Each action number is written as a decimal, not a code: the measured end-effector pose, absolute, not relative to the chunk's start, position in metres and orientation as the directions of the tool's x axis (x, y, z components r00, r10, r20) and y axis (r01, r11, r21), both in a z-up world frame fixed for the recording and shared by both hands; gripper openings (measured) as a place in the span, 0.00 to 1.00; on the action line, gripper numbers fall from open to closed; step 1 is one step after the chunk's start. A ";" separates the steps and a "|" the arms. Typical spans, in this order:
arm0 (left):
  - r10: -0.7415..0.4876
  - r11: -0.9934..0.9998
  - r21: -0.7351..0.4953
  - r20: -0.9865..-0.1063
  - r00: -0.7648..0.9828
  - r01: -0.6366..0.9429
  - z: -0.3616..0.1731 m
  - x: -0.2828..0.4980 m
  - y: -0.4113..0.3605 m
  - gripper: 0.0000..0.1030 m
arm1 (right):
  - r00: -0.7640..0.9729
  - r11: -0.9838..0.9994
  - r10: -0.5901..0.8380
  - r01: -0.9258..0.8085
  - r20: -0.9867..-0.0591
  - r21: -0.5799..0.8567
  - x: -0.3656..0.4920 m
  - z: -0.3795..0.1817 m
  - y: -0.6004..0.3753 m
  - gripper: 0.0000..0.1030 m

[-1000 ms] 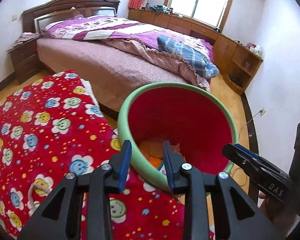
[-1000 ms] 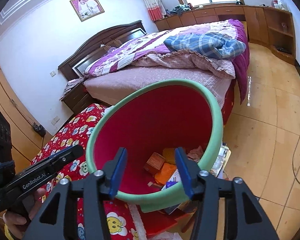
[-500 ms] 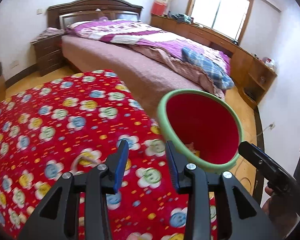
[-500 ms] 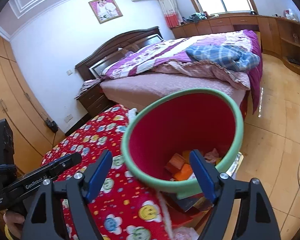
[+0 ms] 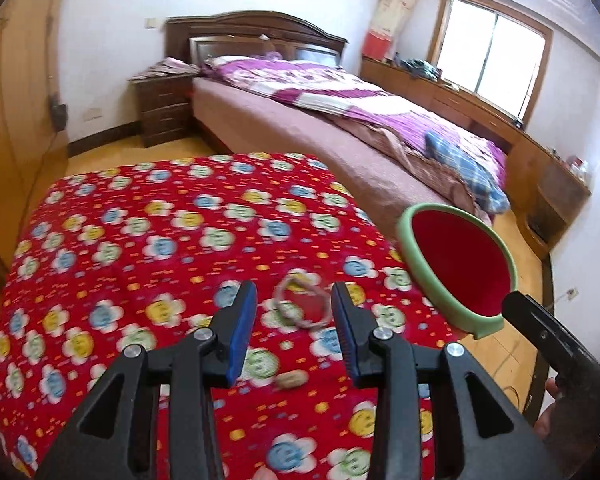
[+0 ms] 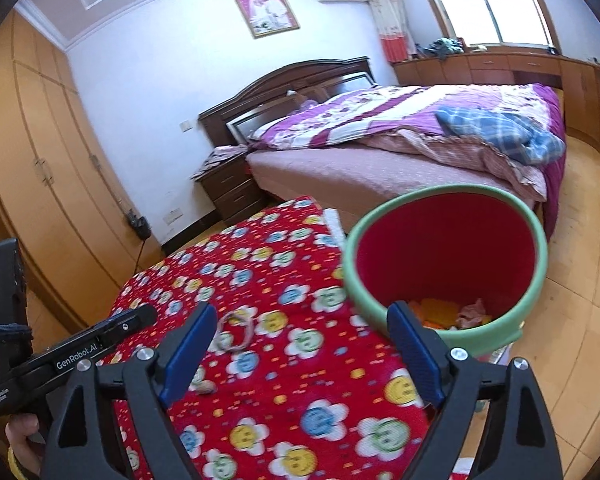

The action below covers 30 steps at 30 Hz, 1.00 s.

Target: Collect trash

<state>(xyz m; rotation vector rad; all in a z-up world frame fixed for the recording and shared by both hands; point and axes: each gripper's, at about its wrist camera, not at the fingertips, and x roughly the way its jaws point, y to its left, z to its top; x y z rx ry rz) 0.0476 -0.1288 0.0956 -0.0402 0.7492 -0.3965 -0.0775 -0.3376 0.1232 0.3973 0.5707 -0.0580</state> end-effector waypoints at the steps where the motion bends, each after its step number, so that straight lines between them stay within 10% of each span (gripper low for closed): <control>1: -0.349 0.933 -0.170 -0.652 0.673 0.318 0.097 0.044 -0.121 0.38 | 0.842 0.925 0.060 0.154 -0.535 0.346 -0.078 0.124 -0.332 0.87; 30: -0.165 0.986 -0.120 -0.598 0.785 0.116 0.092 -0.010 -0.036 0.38 | 0.849 0.969 0.081 0.056 -0.522 0.240 -0.101 0.119 -0.242 0.90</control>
